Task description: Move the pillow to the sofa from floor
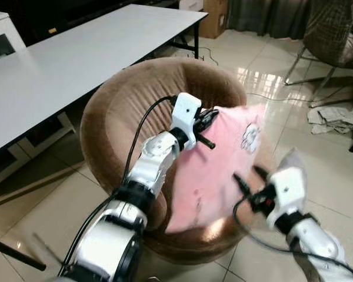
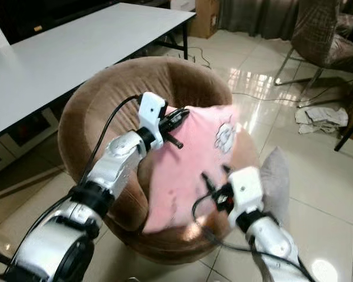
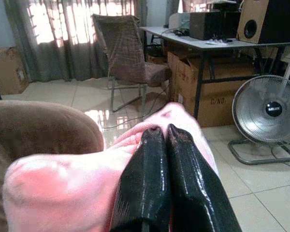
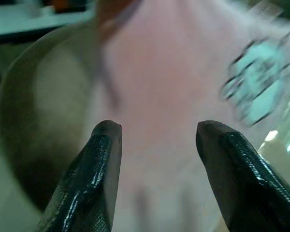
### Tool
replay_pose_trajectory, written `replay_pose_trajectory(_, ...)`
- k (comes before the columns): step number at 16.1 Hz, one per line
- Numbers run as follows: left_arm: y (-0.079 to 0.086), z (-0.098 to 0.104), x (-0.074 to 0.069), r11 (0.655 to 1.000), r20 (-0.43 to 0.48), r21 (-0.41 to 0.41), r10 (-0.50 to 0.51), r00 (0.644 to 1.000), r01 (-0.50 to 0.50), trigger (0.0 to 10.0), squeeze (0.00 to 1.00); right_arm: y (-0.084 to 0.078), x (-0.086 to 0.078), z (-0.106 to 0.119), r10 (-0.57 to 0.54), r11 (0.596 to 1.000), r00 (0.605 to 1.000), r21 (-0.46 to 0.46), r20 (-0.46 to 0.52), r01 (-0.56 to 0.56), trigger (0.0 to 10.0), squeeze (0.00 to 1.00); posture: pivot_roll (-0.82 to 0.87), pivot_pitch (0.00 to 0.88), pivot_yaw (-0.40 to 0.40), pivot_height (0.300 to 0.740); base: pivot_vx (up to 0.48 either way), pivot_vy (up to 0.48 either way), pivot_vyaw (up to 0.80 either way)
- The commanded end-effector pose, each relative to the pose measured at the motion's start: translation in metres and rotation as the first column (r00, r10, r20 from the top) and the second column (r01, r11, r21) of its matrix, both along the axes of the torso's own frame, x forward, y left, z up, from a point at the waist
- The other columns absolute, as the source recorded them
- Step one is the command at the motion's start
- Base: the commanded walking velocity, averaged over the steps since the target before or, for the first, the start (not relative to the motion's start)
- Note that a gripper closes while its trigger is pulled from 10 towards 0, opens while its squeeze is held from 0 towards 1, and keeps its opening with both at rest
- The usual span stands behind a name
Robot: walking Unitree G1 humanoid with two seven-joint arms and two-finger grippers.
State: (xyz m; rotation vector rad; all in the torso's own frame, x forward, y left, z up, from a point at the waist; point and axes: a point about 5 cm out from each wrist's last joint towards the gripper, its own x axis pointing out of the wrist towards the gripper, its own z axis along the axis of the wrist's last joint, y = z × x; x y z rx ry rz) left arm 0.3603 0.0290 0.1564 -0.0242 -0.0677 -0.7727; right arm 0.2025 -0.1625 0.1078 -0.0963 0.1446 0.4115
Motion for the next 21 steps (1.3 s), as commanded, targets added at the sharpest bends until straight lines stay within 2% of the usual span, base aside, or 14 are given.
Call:
replay_pose_trajectory(1,0.004,0.004,0.005,0.999,0.036,0.011,0.040,0.999,-0.041,10.0,0.00,0.005,-0.005,0.002,0.035,0.999,0.999,0.011,-0.014,-0.035,10.0,0.00,-0.17,0.103,0.120,0.740,0.000,0.000,0.00)
replay_pose_trajectory(3,0.012,-0.011,0.009,0.988,-0.001,0.109,0.107,0.994,-0.106,10.0,0.00,0.007,-0.017,-0.004,0.036,0.999,0.998,0.003,-0.060,-0.035,10.0,0.00,-0.18,0.133,0.120,0.740,0.000,0.000,0.00)
replay_pose_trajectory(5,0.025,-0.027,0.013,0.952,-0.036,0.242,0.200,0.979,-0.185,10.0,0.00,0.006,-0.024,-0.013,0.011,1.000,0.993,0.001,-0.117,-0.011,10.0,0.00,-0.19,0.159,0.120,0.740,0.000,0.000,0.00)
replay_pose_trajectory(7,0.035,-0.033,0.016,0.923,-0.053,0.305,0.261,0.964,-0.233,10.0,0.00,0.006,-0.026,-0.014,0.009,1.000,0.992,-0.004,-0.128,-0.010,10.0,0.00,-0.19,0.175,0.119,0.740,0.000,0.000,0.00)
replay_pose_trajectory(9,0.067,-0.040,0.023,0.818,-0.030,0.450,0.415,0.909,-0.358,10.0,0.00,0.008,-0.028,-0.013,0.016,1.000,0.990,-0.011,-0.138,-0.018,10.0,0.00,-0.18,0.204,0.108,0.740,0.000,0.000,0.00)
replay_pose_trajectory(10,0.073,-0.041,0.024,0.798,-0.022,0.475,0.433,0.901,-0.372,10.0,0.00,0.008,-0.029,-0.013,0.016,1.000,0.990,-0.012,-0.140,-0.017,10.0,0.00,-0.18,0.206,0.107,0.740,0.000,0.000,0.00)
replay_pose_trajectory(11,0.088,-0.042,0.025,0.747,-0.004,0.536,0.468,0.883,-0.393,10.0,0.00,0.007,-0.026,-0.012,0.013,1.000,0.990,-0.022,-0.141,-0.016,10.0,0.00,-0.18,0.213,0.099,0.740,0.000,0.000,0.00)
replay_pose_trajectory(12,0.099,-0.043,0.026,0.718,-0.004,0.568,0.491,0.871,-0.402,10.0,0.00,0.007,-0.023,-0.011,0.014,1.000,0.990,-0.026,-0.142,-0.018,10.0,0.00,-0.18,0.218,0.095,0.740,0.000,0.000,0.00)
replay_pose_trajectory(13,0.103,-0.042,0.026,0.710,-0.002,0.575,0.497,0.868,-0.406,10.0,0.00,0.007,-0.022,-0.011,0.016,0.999,0.990,-0.029,-0.140,-0.021,10.0,0.00,-0.18,0.218,0.095,0.740,0.000,0.000,0.00)
replay_pose_trajectory(16,0.123,-0.041,0.028,0.650,0.023,0.645,0.509,0.860,-0.402,10.0,0.00,0.008,-0.019,-0.008,0.038,0.999,0.990,-0.029,-0.135,-0.042,10.0,0.00,-0.17,0.221,0.087,0.740,0.000,0.000,0.00)
replay_pose_trajectory(20,0.130,-0.045,0.025,0.644,-0.032,0.688,0.488,0.872,-0.335,10.0,0.00,0.011,-0.016,-0.006,0.074,0.997,0.988,-0.007,-0.132,-0.076,10.0,0.00,-0.16,0.213,0.083,0.740,0.000,0.000,0.00)
replay_pose_trajectory(21,0.130,-0.048,0.024,0.656,-0.073,0.689,0.485,0.872,-0.308,10.0,1.00,0.013,-0.015,-0.006,0.092,0.996,0.987,0.008,-0.135,-0.092,10.0,0.00,-0.16,0.210,0.084,0.740,0.000,0.000,0.00)
